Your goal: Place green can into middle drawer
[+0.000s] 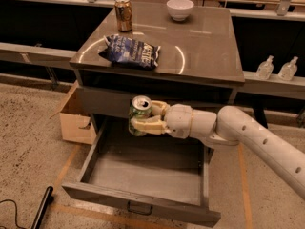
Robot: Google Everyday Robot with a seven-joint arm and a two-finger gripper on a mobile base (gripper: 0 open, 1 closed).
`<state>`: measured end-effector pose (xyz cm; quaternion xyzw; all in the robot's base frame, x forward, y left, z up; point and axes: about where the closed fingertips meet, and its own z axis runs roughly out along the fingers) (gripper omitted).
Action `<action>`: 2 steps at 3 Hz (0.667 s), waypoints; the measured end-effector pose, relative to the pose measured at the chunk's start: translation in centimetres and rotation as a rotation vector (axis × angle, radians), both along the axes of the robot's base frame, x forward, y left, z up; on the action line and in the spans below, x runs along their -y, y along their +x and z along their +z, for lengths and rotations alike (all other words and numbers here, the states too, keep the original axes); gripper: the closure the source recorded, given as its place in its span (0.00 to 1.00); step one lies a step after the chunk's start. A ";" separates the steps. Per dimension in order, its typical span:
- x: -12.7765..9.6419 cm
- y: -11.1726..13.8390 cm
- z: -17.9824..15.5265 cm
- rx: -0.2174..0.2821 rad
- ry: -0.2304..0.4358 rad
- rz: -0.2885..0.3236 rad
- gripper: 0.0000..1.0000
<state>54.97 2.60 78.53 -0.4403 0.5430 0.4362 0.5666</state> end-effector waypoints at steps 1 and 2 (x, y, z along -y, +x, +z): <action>-2.3 -1.8 -3.3 -0.013 0.048 0.029 1.00; -3.7 -2.7 -7.5 -0.018 0.023 0.039 1.00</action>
Offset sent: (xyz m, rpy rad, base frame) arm -0.0349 0.0485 -0.1325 -0.0202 0.0269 0.0381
